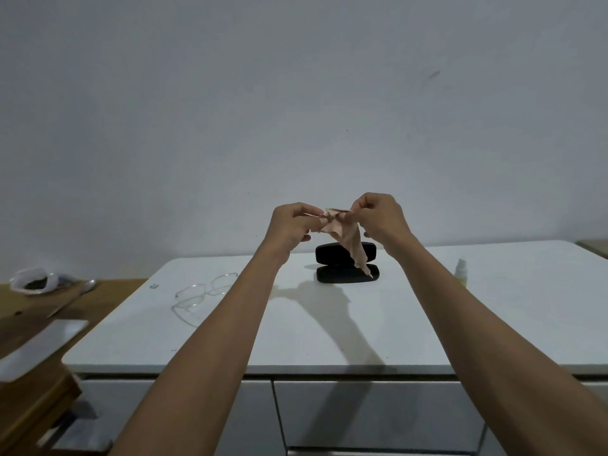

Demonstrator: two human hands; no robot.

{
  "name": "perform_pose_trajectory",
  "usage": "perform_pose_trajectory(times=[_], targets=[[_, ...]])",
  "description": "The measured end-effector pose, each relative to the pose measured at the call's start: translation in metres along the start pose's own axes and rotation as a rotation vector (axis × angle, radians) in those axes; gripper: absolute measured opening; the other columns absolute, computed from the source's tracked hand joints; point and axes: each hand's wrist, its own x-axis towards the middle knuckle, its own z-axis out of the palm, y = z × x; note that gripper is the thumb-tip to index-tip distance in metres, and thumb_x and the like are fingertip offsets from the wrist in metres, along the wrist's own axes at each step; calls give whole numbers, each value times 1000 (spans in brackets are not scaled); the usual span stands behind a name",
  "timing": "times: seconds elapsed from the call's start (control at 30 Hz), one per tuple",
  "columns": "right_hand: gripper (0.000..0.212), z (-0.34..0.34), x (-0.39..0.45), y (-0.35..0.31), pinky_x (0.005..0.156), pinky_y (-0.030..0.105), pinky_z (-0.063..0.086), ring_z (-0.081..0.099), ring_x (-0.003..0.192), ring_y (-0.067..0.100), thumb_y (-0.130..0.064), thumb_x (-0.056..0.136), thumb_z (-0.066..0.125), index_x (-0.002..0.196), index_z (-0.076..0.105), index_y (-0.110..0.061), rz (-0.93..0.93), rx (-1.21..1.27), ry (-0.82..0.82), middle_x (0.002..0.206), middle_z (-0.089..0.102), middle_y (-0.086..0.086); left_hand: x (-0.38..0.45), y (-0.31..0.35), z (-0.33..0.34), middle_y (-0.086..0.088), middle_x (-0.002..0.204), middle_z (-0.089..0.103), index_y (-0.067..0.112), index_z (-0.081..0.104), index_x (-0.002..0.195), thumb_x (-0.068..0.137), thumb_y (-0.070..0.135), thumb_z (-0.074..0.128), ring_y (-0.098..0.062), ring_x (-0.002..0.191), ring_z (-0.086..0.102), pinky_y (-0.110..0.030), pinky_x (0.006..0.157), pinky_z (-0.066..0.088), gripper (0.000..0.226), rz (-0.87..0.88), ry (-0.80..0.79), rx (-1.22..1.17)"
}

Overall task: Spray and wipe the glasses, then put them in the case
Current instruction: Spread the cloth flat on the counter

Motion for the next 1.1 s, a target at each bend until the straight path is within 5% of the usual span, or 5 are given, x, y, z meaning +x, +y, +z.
perform_pose_trajectory(times=[0.23,0.5,0.7,0.93,1.1], targets=[[21,-6,-1,3,78,36,59,68,89,17,-14,82,81,101,72,-17,-41,-42,11,98,74,4,4,15,9,-2,84,70,5,78,92,82,23,82,-16,75,55,-32,73,58,21,-126,-50,-59],[10,-3,-13,-4,61,27,55,62,67,11,-22,82,84,83,77,-16,-125,75,-131,75,74,-1,4,21,19,3,66,62,11,71,88,82,17,81,-12,62,49,-33,72,56,13,-341,-7,-305],[6,2,-10,0,60,25,54,61,64,11,-15,82,80,77,77,-16,-82,69,-72,77,73,2,1,15,13,-4,87,63,8,74,103,85,14,79,-16,73,55,-37,82,58,19,-380,-80,-346],[3,-4,-4,14,63,28,55,64,70,14,-7,83,72,82,73,-9,18,53,17,84,72,4,9,2,1,-2,84,67,12,74,86,86,7,72,-17,75,57,-34,74,55,6,-227,12,14],[9,-8,4,32,87,41,61,66,89,19,-9,93,68,93,75,-14,5,-134,-8,100,76,8,12,-18,-14,3,70,67,15,75,85,89,9,70,-12,67,55,-28,70,46,9,-41,52,272]])
